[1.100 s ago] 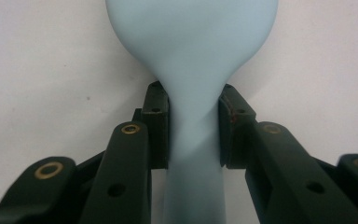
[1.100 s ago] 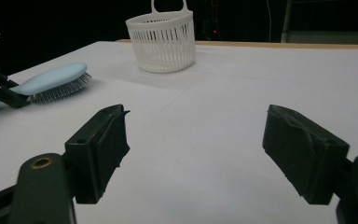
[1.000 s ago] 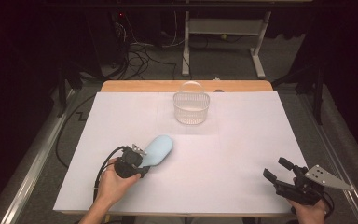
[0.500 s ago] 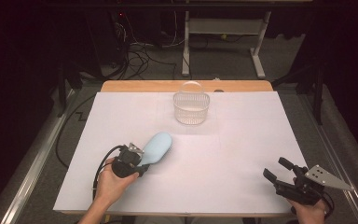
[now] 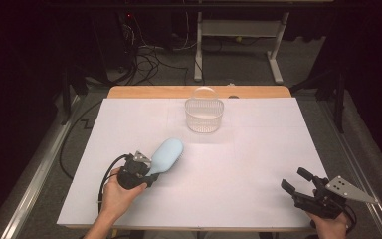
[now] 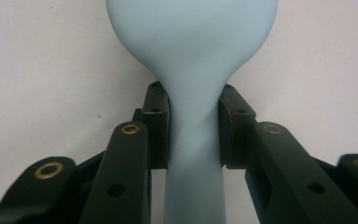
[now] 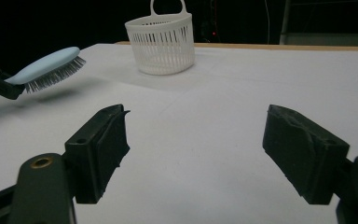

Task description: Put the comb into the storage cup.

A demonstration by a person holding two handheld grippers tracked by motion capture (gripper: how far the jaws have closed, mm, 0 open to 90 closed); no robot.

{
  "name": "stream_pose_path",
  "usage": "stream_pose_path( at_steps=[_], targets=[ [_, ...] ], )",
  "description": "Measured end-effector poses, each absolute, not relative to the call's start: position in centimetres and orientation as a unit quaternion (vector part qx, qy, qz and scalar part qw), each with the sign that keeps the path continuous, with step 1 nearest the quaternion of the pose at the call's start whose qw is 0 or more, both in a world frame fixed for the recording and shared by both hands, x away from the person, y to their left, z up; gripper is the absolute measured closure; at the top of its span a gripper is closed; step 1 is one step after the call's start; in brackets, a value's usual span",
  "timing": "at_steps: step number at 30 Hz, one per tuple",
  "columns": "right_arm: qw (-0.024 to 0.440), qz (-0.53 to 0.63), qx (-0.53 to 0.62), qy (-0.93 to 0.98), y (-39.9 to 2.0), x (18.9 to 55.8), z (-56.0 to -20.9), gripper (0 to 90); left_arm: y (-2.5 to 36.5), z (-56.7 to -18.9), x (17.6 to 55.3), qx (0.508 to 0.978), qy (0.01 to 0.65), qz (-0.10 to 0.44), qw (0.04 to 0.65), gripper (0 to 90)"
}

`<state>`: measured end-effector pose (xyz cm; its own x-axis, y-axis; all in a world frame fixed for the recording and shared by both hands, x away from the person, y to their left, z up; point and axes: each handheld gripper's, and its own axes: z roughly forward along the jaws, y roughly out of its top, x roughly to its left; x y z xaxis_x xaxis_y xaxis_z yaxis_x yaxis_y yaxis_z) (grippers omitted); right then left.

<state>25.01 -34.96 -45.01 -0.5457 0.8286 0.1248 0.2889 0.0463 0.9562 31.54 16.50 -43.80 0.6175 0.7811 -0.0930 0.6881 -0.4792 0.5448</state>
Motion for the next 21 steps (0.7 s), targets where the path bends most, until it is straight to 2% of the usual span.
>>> stream_pose_path(
  at_steps=[21],
  targets=[
    [0.246, 0.560, 0.414, 0.674, -34.9, 25.0, -44.9, 21.8, 16.1, -42.7, 30.9, 0.846, 0.418, 0.094, 0.318, 69.0]
  ],
)
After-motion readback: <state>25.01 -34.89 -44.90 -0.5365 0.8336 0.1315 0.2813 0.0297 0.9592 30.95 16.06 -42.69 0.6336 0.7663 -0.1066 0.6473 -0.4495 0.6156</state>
